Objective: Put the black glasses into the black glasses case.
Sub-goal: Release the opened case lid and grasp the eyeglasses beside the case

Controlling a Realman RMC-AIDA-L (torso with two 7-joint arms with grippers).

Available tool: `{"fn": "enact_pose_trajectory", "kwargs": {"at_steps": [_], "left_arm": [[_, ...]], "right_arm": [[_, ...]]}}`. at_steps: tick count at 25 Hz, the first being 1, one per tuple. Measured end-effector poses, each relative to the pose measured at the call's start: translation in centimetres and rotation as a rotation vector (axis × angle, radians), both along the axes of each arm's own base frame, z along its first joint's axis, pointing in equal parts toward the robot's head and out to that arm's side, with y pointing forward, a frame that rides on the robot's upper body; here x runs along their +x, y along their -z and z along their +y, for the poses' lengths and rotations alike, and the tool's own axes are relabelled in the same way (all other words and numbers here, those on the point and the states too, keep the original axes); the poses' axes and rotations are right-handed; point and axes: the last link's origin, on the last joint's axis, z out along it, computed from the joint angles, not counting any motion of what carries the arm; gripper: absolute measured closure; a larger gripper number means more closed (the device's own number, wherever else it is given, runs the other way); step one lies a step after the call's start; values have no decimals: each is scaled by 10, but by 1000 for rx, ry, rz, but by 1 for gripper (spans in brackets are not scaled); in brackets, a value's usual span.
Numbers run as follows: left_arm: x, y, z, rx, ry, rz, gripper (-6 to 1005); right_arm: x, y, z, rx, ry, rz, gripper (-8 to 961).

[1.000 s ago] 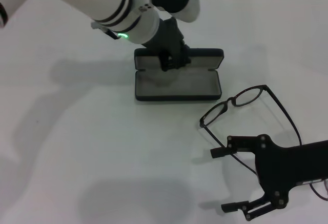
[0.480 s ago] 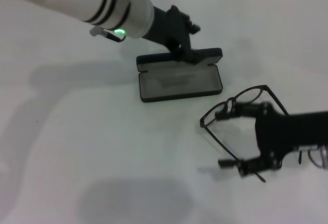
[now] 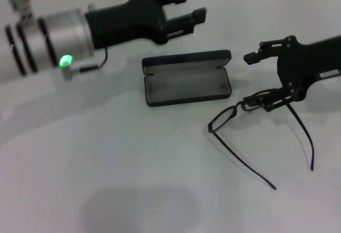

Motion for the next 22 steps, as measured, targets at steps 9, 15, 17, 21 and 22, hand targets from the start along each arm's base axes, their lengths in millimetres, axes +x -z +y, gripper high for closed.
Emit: {"fn": "enact_pose_trajectory", "kwargs": {"at_steps": [9, 15, 17, 21, 22], "left_arm": [[-26, 2, -19, 9, -2, -137, 368], [-31, 3, -24, 12, 0, -156, 374], [-31, 2, -24, 12, 1, -157, 374], [-31, 2, -24, 12, 4, -159, 375], [-31, 2, -24, 12, 5, -159, 375]], "right_arm": [[-29, 33, 17, -59, -74, -536, 185], [-39, 64, 18, -22, -172, -637, 212], [-40, 69, 18, -16, -191, -640, 234], [-43, 78, 15, -18, -225, -636, 277], [-44, 81, 14, -21, -232, -636, 288]]}}
